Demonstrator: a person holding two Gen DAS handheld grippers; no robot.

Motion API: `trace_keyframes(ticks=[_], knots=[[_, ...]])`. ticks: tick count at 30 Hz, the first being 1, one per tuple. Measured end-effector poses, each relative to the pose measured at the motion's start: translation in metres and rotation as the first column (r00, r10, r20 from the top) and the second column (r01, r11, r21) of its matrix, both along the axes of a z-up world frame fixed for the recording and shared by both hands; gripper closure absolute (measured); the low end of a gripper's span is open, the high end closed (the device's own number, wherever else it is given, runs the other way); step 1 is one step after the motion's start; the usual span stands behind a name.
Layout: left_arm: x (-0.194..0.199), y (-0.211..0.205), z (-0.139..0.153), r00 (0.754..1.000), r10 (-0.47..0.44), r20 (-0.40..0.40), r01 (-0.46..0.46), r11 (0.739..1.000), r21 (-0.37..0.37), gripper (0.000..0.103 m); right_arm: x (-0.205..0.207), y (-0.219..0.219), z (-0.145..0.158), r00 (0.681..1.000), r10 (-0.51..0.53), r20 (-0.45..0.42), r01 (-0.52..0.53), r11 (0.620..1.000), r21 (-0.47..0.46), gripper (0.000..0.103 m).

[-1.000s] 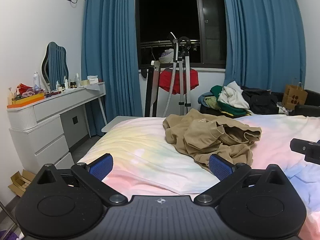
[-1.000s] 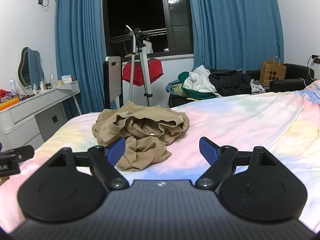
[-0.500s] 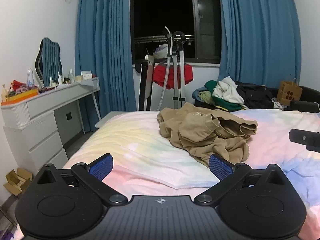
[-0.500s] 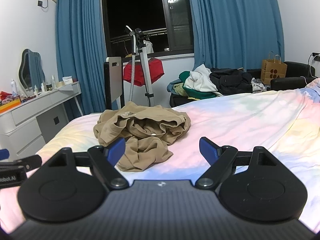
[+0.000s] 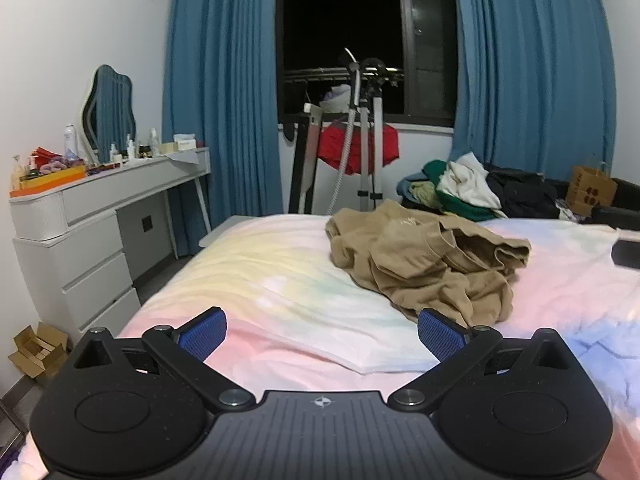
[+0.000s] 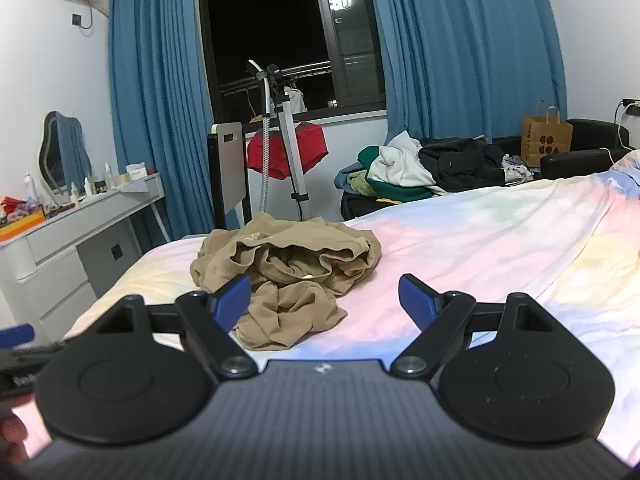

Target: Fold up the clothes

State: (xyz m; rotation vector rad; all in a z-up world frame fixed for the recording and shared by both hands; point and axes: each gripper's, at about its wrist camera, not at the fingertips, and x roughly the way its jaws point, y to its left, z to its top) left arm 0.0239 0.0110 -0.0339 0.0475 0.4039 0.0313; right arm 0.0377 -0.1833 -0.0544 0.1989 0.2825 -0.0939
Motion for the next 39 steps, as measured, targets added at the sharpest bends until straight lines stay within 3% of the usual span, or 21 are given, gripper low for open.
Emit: trace_keyframes(ticks=[10, 14, 16, 25, 33, 36, 38, 39], knots=[[0.011, -0.008, -0.011, 0.998, -0.039, -0.047, 0.038, 0.999, -0.026, 0.007, -0.004, -0.012, 0.002, 1.0, -0.023, -0.01, 0.023, 0.999, 0.046, 0.02], [0.024, -0.011, -0.009, 0.998, 0.026, -0.053, -0.028, 0.999, -0.029, 0.007, -0.005, -0.018, 0.002, 0.999, -0.032, -0.012, 0.033, 0.997, 0.069, 0.02], [0.034, -0.01, -0.006, 0.998, 0.033, -0.054, -0.036, 0.997, -0.065, 0.007, -0.005, -0.022, 0.0, 0.999, -0.041, -0.02, 0.042, 0.996, 0.083, 0.02], [0.116, -0.044, -0.007, 0.998, -0.06, -0.03, 0.058, 0.996, -0.067, 0.022, 0.004, -0.047, -0.012, 0.994, -0.08, -0.07, 0.092, 0.978, 0.186, 0.02], [0.198, -0.08, -0.022, 0.994, -0.099, -0.037, 0.092, 0.983, -0.16, 0.034, 0.023, -0.063, -0.031, 0.988, -0.1, -0.121, 0.126, 0.964, 0.232, 0.02], [0.221, -0.09, -0.029, 0.994, -0.093, -0.049, 0.083, 0.981, -0.173, 0.05, 0.032, -0.068, -0.037, 0.985, -0.111, -0.135, 0.14, 0.962, 0.233, 0.02], [0.233, -0.094, -0.032, 0.994, -0.083, -0.072, 0.07, 0.983, -0.171, 0.083, 0.037, -0.072, -0.041, 0.983, -0.122, -0.14, 0.153, 0.96, 0.235, 0.02], [0.238, -0.094, -0.034, 0.993, -0.074, -0.088, 0.058, 0.984, -0.169, 0.088, 0.039, -0.074, -0.043, 0.982, -0.128, -0.142, 0.159, 0.959, 0.236, 0.02]])
